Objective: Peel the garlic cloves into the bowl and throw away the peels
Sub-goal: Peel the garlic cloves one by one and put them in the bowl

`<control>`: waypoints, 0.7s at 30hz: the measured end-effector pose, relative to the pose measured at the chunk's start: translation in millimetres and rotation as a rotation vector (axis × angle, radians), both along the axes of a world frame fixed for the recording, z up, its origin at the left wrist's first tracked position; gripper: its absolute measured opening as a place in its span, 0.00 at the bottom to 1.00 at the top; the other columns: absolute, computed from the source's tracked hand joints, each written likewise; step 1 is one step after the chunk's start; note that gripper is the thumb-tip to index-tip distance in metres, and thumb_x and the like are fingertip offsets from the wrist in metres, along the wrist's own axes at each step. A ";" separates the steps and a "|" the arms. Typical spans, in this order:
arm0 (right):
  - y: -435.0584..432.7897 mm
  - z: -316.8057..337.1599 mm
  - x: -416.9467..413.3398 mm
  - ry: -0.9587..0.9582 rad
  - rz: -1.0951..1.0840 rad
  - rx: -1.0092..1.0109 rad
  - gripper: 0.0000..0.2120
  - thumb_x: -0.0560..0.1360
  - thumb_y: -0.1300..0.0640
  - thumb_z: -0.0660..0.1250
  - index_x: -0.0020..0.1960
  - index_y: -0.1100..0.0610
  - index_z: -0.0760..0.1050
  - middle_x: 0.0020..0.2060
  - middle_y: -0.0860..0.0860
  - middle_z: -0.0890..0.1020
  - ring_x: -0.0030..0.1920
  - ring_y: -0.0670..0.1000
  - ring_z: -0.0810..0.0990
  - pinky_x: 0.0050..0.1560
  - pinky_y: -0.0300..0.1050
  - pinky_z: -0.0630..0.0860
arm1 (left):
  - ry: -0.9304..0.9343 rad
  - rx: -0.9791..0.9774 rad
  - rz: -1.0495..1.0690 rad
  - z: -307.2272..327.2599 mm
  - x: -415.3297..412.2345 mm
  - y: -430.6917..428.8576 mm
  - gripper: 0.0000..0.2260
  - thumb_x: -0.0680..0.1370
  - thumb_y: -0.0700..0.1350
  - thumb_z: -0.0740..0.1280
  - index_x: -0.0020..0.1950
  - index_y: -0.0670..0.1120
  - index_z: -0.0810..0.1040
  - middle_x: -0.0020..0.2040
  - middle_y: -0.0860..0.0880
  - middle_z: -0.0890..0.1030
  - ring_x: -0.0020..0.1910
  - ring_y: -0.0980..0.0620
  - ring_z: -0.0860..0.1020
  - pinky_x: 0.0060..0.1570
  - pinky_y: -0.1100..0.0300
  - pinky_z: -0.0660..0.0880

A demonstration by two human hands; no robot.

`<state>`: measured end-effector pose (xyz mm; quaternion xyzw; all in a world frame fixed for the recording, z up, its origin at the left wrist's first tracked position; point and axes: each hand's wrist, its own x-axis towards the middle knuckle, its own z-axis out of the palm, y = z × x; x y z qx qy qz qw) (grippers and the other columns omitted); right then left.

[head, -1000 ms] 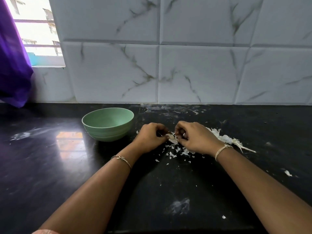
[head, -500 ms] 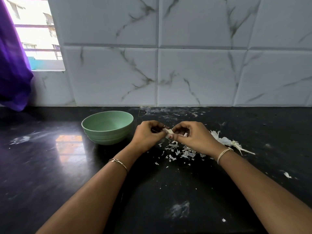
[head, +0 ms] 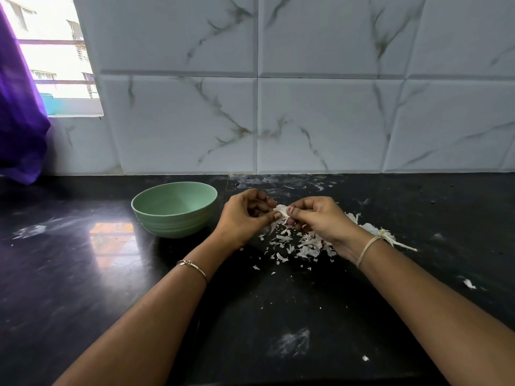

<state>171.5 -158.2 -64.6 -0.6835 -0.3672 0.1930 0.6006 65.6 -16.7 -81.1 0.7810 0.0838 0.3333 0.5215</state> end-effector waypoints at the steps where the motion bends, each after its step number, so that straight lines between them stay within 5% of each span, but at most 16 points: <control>1: -1.0 0.9 0.1 0.064 0.018 0.002 0.03 0.77 0.65 0.68 0.48 0.64 0.79 0.31 0.51 0.82 0.28 0.43 0.77 0.32 0.32 0.74 | -0.013 -0.004 -0.005 0.4 -0.3 0.0 0.14 0.69 0.33 0.76 0.52 0.34 0.77 0.39 0.50 0.83 0.34 0.59 0.80 0.36 0.67 0.76; 5: -4.0 0.5 3.6 0.052 0.015 0.007 0.02 0.76 0.64 0.69 0.48 0.62 0.80 0.32 0.51 0.83 0.29 0.42 0.78 0.32 0.33 0.74 | -0.024 -0.019 -0.034 0.7 -0.2 -1.2 0.10 0.71 0.35 0.75 0.49 0.38 0.78 0.36 0.53 0.84 0.33 0.56 0.78 0.34 0.65 0.76; 10: -4.2 0.3 7.3 -0.708 -0.206 -0.230 0.05 0.75 0.58 0.71 0.43 0.48 0.81 0.33 0.43 0.83 0.35 0.41 0.80 0.37 0.38 0.74 | 0.003 0.027 -0.095 -0.6 0.4 -6.9 0.08 0.72 0.36 0.74 0.47 0.47 0.80 0.38 0.51 0.83 0.33 0.61 0.79 0.36 0.66 0.76; 17: -12.3 -0.4 13.8 -0.679 -0.213 -0.226 0.10 0.74 0.55 0.72 0.51 0.46 0.75 0.34 0.42 0.84 0.30 0.37 0.77 0.38 0.42 0.75 | -0.017 -0.119 -0.060 -0.4 -0.5 -5.2 0.06 0.77 0.38 0.70 0.51 0.47 0.78 0.39 0.49 0.78 0.32 0.58 0.76 0.34 0.62 0.78; 21: -22.5 5.5 18.2 -0.801 -0.242 -0.323 0.04 0.77 0.56 0.68 0.49 0.49 0.76 0.41 0.41 0.82 0.44 0.43 0.81 0.48 0.45 0.76 | 0.039 -0.188 -0.084 -1.4 -1.7 -6.2 0.05 0.78 0.39 0.68 0.51 0.47 0.81 0.40 0.47 0.78 0.31 0.56 0.76 0.33 0.65 0.78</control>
